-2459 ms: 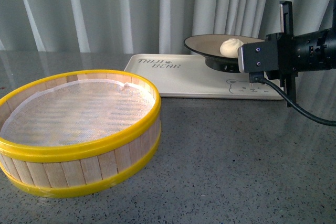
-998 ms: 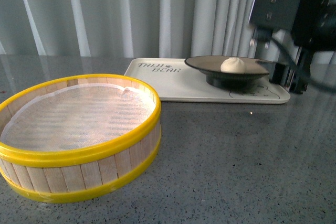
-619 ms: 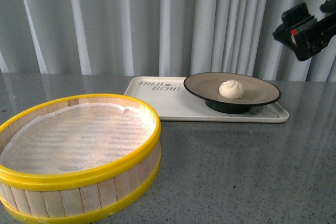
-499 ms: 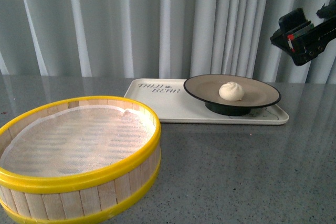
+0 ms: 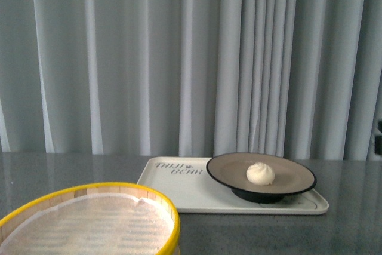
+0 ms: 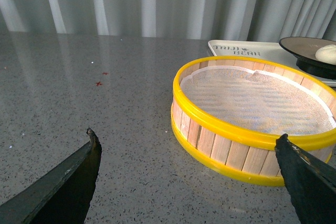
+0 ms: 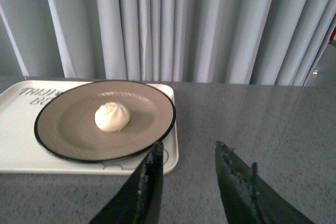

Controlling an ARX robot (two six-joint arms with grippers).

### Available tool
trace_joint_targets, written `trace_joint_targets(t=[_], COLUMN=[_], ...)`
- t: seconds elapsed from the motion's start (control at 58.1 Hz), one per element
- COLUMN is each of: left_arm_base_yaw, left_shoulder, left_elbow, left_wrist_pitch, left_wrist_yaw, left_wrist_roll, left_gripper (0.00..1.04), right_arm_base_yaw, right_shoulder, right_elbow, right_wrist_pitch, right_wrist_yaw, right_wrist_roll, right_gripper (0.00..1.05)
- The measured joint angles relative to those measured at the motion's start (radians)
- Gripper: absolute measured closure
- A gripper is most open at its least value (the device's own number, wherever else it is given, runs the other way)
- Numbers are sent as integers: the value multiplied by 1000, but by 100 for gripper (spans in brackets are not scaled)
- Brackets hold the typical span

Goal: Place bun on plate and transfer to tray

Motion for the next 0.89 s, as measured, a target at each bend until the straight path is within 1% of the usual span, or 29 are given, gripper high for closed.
trace_joint_targets(t=[0.155,0.189,0.241,0.31,0.396,0.602,0.894], left_arm_base_yaw=[0,0,0,0,0,0,0], left_shoulder=[0,0,0,0,0,0,0], left_elbow=[0,0,0,0,0,0,0], left_wrist_pitch=[0,0,0,0,0,0,0], left_wrist_yaw=[0,0,0,0,0,0,0], left_wrist_roll=[0,0,0,0,0,0,0], left_gripper=[7,7,7,7,7,7,7], right_arm_base_yaw=[-14,-18,-24,-61,-82,-84,-85], right_shoulder=[-93,-111,-140,-180,-232,-343,-515], right_elbow=[-154,-179,-215,-261,-313,-401,-488], right_wrist_pitch=[45,51,57,62,62,42,-47], right_wrist_yaw=[-24,-25,-30,-83,-84,-88,-88], right_wrist_roll=[11,10,13,14,15,16,17], right_gripper=[100,104,103,103,103,103,103])
